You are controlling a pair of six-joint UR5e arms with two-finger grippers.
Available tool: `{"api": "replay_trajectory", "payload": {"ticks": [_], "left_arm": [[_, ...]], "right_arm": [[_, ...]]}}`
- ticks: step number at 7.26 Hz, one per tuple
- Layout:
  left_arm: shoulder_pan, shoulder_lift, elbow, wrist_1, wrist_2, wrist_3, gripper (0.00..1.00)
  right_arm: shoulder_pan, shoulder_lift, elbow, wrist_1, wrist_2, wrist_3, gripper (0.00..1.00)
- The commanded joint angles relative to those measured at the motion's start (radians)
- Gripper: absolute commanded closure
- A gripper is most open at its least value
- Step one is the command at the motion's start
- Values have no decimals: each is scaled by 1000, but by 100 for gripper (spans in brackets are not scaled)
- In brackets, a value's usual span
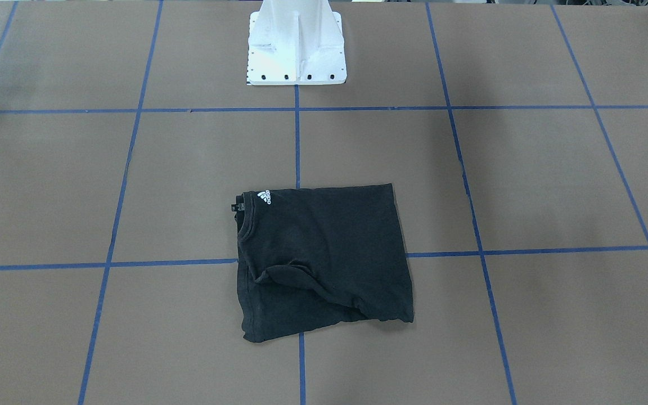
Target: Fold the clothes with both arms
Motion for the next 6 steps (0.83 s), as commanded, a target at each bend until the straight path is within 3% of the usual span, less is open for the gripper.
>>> {"api": "replay_trajectory", "payload": {"ticks": [1,3,6], "left_arm": [[0,-1,-3,-2,4,8,0],[0,-1,9,-8,9,4,0],[1,-3,12,-9,9,2,0]], "right_arm": [[-50,3,115,-77,-2,10,0],[-156,7,169,-62,4,177,0],[-183,6,164,-16,11,182,0]]}}
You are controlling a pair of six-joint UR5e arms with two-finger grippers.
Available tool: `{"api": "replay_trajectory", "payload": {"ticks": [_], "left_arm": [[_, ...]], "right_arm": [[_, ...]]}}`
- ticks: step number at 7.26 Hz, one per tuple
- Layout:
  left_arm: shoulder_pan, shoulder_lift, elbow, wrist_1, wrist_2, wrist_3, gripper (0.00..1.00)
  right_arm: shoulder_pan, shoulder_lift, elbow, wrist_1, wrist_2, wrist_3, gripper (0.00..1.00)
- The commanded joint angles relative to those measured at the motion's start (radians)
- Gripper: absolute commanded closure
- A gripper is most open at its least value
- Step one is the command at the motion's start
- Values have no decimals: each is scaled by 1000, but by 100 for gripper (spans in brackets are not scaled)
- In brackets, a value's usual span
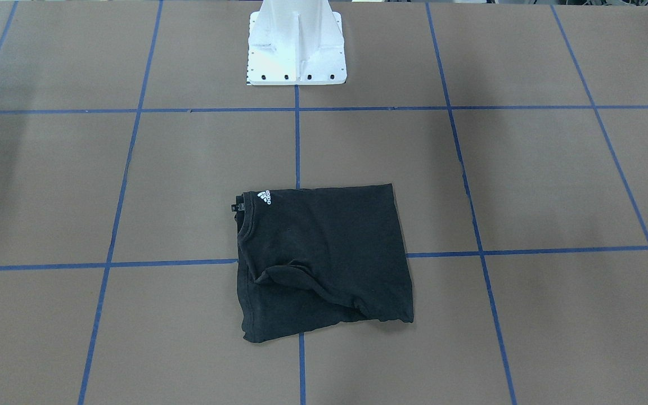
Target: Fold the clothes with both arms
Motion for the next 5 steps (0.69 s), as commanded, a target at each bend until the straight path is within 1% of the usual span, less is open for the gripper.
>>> {"api": "replay_trajectory", "payload": {"ticks": [1,5], "left_arm": [[0,-1,1,-3,-2,-1,0],[0,-1,7,-3,-5,-2,0]], "right_arm": [[-9,-1,1,16,6,7,0],[-13,-1,1,16,6,7,0]]}}
